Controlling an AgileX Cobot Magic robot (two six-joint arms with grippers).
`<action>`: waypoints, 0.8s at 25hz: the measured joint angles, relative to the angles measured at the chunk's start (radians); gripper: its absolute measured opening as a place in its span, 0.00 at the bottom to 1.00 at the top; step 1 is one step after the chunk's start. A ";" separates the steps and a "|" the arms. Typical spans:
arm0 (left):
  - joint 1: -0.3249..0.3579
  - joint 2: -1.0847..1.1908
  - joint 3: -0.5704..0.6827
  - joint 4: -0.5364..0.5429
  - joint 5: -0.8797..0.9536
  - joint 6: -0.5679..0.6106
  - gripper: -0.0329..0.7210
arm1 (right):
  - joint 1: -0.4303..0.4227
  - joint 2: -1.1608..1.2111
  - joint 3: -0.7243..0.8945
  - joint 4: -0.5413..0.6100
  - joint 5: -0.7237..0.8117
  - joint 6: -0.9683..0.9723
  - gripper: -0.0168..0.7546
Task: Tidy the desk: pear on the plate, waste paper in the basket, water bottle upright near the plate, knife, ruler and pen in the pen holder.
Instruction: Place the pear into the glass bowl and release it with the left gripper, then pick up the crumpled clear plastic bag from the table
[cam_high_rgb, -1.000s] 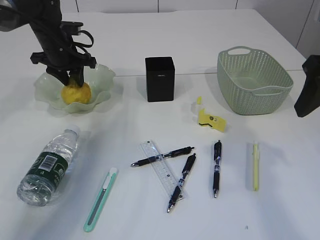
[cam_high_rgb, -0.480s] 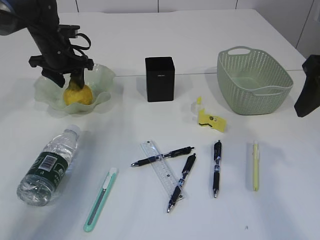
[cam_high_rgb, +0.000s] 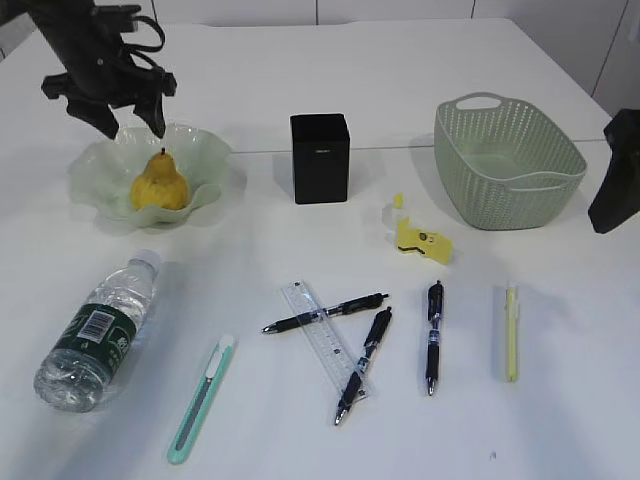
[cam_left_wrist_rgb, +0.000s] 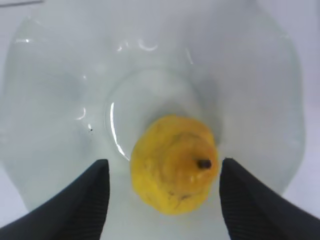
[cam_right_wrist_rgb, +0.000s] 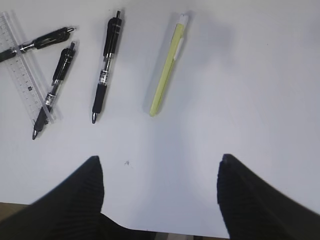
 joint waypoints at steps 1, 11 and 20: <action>0.000 -0.005 -0.027 -0.002 0.013 0.000 0.69 | 0.000 0.000 0.000 0.000 -0.002 0.000 0.74; 0.006 -0.105 -0.108 -0.019 0.039 -0.002 0.69 | 0.000 0.089 -0.002 0.028 -0.030 -0.056 0.74; 0.089 -0.309 -0.001 -0.070 0.045 0.048 0.65 | 0.000 0.135 -0.002 0.148 -0.060 -0.183 0.74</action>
